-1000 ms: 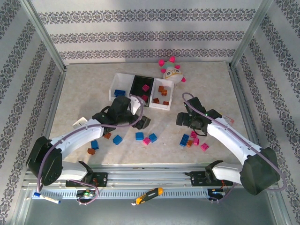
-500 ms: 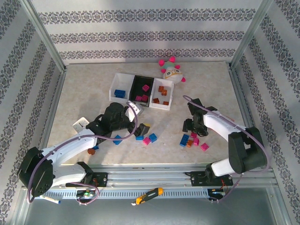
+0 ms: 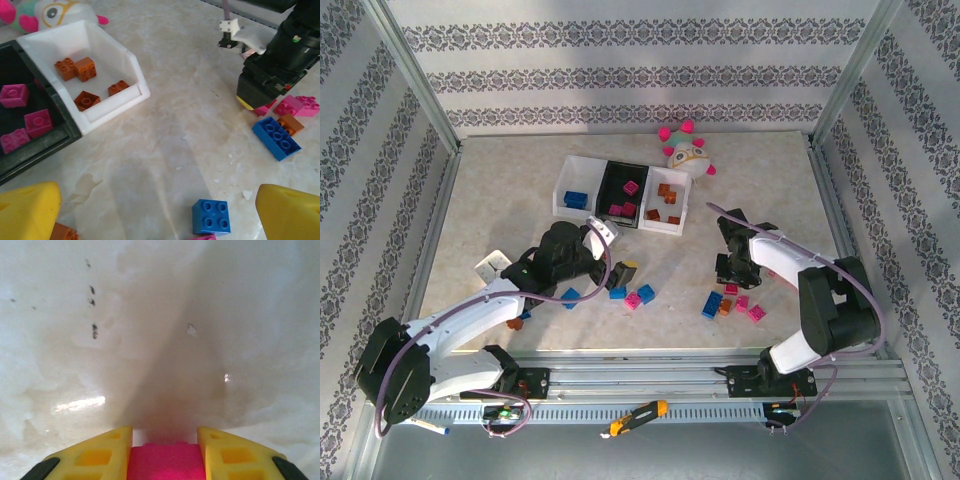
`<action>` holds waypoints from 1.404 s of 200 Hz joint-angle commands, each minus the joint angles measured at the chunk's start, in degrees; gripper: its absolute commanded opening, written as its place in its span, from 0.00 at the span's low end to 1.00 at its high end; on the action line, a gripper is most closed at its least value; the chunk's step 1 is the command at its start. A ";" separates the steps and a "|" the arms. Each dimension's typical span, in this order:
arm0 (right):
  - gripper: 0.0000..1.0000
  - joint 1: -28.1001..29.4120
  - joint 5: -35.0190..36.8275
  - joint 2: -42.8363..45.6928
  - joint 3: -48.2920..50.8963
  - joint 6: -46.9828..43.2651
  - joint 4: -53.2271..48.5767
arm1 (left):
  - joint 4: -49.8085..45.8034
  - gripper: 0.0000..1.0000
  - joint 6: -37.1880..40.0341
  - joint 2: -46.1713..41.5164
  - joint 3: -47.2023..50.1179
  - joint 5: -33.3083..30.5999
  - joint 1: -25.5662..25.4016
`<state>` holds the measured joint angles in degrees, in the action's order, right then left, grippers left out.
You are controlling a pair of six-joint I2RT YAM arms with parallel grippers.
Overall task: Sort the legos into containers by color
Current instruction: Pick up the lego from the bottom-right of the table, then place the lego in the container.
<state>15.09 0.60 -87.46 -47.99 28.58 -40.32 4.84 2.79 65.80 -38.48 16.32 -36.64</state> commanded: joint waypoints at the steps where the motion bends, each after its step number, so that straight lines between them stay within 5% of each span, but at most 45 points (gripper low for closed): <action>1: 0.23 -0.54 0.73 2.38 -3.53 0.26 -0.50 | 1.62 0.99 -0.02 -2.00 -0.02 -3.79 0.88; 52: 0.22 0.22 -0.58 2.89 -7.75 -0.02 -0.40 | -2.49 0.99 -1.36 -9.21 3.03 -12.21 3.36; 124: 0.23 7.95 -2.40 -1.29 -21.10 2.17 7.47 | 1.31 0.99 -6.59 -9.16 5.66 -7.67 4.25; 187: 0.23 15.85 -2.56 -20.96 -43.92 1.06 16.47 | 1.55 0.99 -4.48 -7.24 5.50 -9.16 4.39; 243: 0.23 17.43 -1.78 -40.73 -66.20 1.31 18.26 | -2.23 0.99 -7.16 -10.41 6.39 -12.24 4.82; 281: 0.56 17.43 -3.71 -47.06 -78.33 0.02 13.74 | -9.63 0.99 -13.10 -12.35 4.21 -16.70 4.98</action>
<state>32.49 -2.09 -133.45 -120.33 29.74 -23.94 1.74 -4.86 55.07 -32.47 4.01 -32.49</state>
